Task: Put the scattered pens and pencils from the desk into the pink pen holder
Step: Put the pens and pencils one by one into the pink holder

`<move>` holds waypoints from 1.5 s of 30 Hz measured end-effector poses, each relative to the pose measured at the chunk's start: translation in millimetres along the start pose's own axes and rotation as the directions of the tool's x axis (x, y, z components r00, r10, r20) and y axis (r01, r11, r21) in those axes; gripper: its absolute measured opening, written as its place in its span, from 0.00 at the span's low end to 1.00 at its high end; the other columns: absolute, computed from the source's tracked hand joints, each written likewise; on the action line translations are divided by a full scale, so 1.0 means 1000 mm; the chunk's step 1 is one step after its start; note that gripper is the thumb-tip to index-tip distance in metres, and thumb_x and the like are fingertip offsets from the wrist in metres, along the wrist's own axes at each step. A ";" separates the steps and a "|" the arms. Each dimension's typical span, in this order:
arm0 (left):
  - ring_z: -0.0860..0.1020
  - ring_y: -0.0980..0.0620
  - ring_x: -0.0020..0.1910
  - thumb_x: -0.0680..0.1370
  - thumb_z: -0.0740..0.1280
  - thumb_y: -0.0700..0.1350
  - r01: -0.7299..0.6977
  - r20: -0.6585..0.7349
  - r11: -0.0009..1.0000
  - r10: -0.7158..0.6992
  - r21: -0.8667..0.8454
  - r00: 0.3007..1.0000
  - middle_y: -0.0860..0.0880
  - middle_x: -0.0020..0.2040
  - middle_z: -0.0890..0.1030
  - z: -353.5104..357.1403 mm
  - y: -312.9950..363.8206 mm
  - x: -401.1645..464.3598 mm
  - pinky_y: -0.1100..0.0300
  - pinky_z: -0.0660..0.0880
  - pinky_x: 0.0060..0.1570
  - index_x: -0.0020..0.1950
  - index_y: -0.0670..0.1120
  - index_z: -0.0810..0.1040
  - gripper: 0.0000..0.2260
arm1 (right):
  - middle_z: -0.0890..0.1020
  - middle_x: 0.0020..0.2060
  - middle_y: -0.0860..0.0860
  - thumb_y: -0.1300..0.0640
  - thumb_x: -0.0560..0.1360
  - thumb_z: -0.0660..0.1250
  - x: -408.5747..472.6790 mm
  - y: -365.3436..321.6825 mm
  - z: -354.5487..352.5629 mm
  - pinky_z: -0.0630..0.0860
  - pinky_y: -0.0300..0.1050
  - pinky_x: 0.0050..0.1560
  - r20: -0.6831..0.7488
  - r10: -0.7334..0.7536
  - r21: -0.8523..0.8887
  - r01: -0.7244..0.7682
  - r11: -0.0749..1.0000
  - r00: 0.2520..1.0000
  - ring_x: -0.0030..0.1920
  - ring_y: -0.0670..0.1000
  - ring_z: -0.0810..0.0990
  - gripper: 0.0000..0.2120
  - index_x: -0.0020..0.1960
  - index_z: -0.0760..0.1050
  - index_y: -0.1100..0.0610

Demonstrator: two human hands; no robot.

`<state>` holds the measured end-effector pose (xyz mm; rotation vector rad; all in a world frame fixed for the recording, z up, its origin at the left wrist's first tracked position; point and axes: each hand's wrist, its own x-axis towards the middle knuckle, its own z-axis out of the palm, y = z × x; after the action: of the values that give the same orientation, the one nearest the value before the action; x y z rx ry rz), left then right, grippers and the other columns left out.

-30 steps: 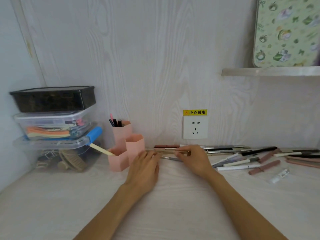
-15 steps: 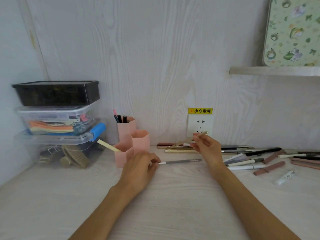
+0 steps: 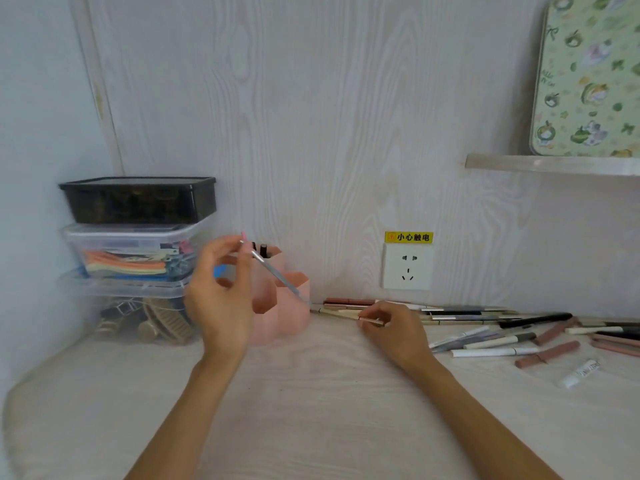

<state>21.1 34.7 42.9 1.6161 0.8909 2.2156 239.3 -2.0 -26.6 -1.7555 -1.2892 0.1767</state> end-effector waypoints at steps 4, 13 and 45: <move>0.77 0.63 0.43 0.77 0.67 0.50 -0.033 -0.199 0.999 0.038 0.028 0.979 0.61 0.44 0.79 -0.024 -0.002 0.025 0.72 0.69 0.39 0.53 0.49 0.77 0.08 | 0.80 0.35 0.42 0.53 0.66 0.72 -0.001 -0.001 -0.001 0.74 0.43 0.44 0.026 0.000 -0.031 0.000 1.000 1.000 0.41 0.44 0.79 0.06 0.35 0.77 0.43; 0.79 0.48 0.45 0.76 0.66 0.53 -0.010 -0.075 0.967 0.030 0.256 0.997 0.51 0.48 0.82 -0.032 -0.037 0.012 0.46 0.77 0.41 0.53 0.50 0.79 0.10 | 0.81 0.36 0.42 0.53 0.67 0.71 -0.002 -0.001 -0.002 0.72 0.40 0.43 0.053 -0.028 -0.055 0.031 0.998 0.998 0.41 0.44 0.78 0.06 0.37 0.76 0.43; 0.76 0.50 0.51 0.76 0.67 0.47 -0.269 0.297 0.755 0.102 0.599 0.949 0.46 0.50 0.82 0.002 -0.041 0.041 0.61 0.68 0.38 0.54 0.48 0.81 0.09 | 0.81 0.37 0.41 0.52 0.68 0.71 0.000 0.001 -0.001 0.72 0.39 0.43 0.062 -0.026 -0.060 0.030 0.998 0.998 0.41 0.42 0.78 0.03 0.39 0.78 0.45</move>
<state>2.9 89.3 49.8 2.3065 1.5807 1.8499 240.8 -2.9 -26.9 -1.7945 -1.3752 0.1779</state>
